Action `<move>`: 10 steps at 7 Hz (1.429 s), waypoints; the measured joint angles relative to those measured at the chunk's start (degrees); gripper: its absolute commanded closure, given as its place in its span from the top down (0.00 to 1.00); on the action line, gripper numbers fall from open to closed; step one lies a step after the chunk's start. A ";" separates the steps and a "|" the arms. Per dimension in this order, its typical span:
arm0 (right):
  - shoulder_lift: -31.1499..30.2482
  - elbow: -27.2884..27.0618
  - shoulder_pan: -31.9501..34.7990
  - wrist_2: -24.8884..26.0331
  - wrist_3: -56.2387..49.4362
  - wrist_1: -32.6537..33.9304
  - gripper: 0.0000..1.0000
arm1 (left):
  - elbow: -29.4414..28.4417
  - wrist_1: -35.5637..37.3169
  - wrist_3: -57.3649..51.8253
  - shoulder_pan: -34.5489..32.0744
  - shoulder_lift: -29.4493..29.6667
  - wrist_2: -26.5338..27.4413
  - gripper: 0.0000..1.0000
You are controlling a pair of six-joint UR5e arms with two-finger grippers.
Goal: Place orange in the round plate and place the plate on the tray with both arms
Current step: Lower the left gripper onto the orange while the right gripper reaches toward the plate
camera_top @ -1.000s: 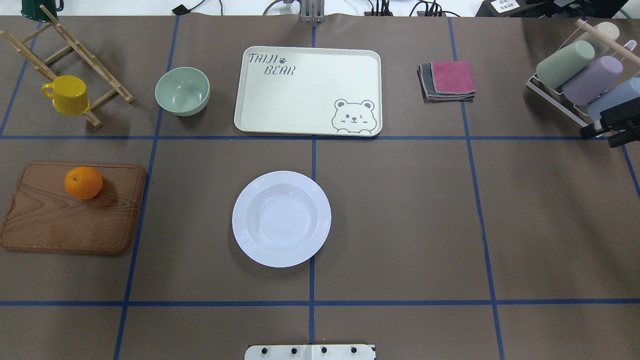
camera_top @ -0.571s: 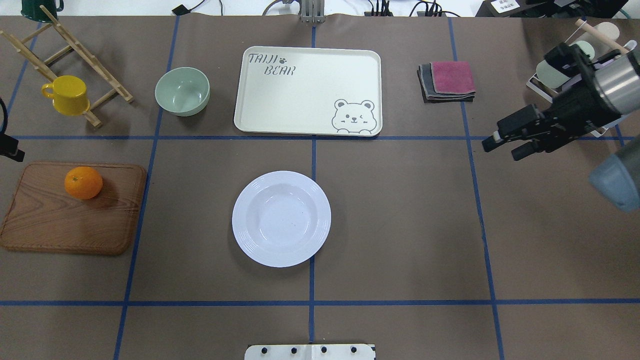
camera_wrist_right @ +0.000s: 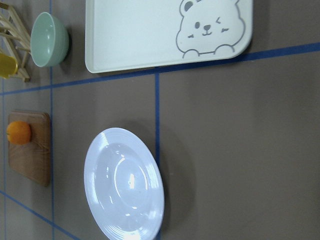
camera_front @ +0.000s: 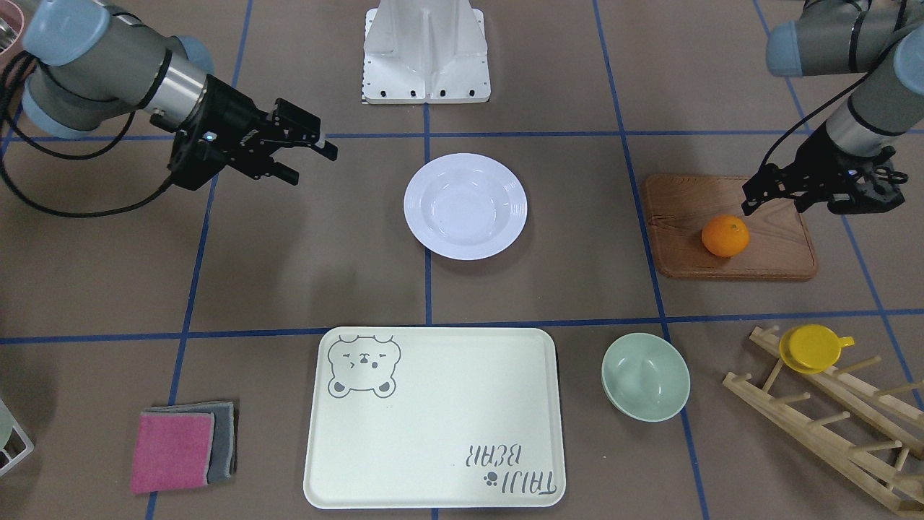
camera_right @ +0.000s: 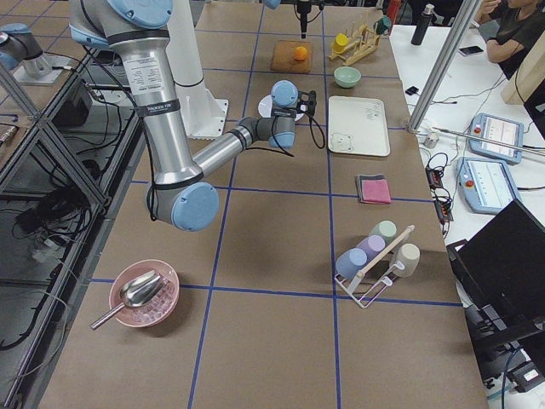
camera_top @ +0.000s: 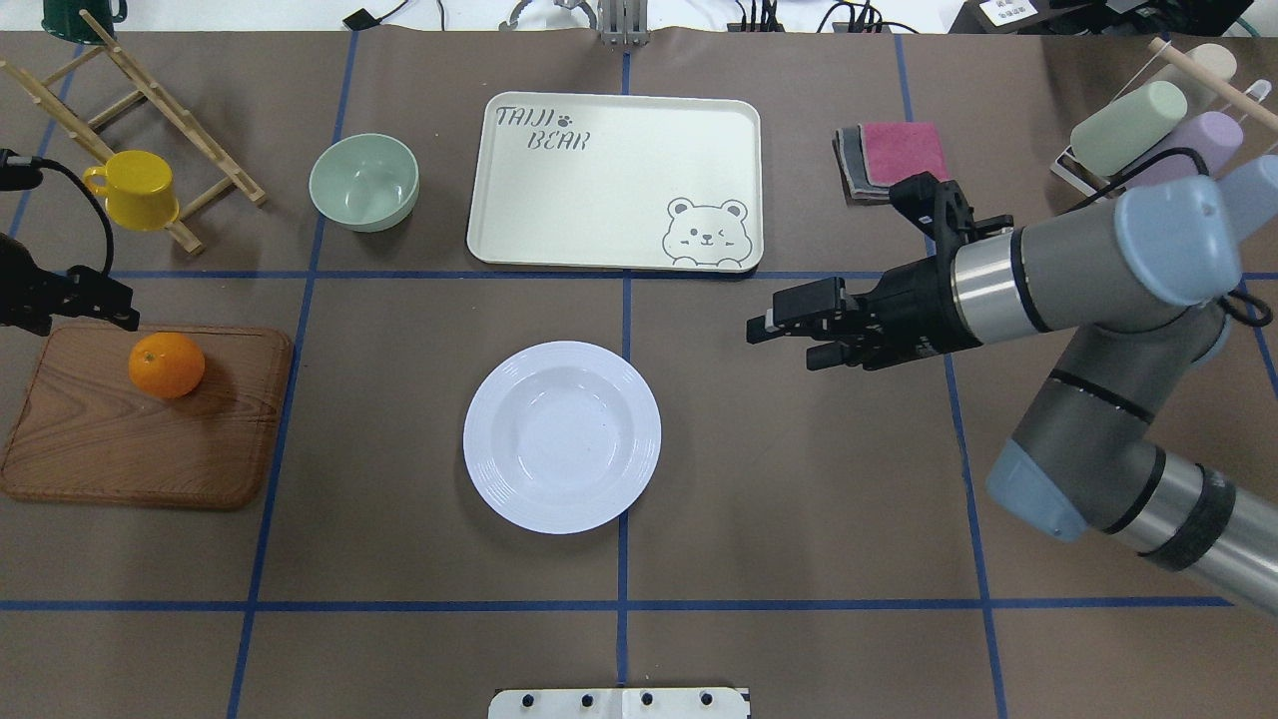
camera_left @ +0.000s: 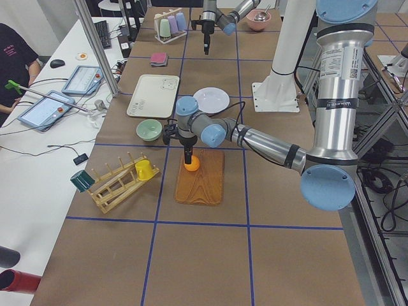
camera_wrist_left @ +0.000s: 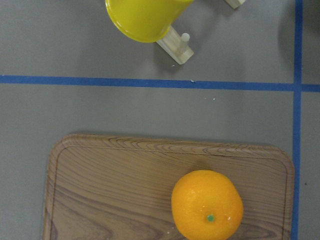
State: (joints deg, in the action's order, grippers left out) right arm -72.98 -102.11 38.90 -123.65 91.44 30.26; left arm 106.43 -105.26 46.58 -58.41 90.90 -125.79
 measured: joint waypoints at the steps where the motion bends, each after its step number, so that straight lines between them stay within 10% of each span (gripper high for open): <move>1: 0.55 0.58 -1.91 2.40 1.65 -1.83 1.00 | -1.17 -1.05 1.23 1.17 0.59 1.09 0.98; 10: 0.83 1.28 -4.04 3.77 1.99 -2.75 1.00 | -13.75 -14.55 8.33 5.74 3.57 3.10 0.96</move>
State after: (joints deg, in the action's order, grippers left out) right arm -72.16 -100.83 34.87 -119.89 93.43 27.51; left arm 92.68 -119.82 54.91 -52.68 94.47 -122.69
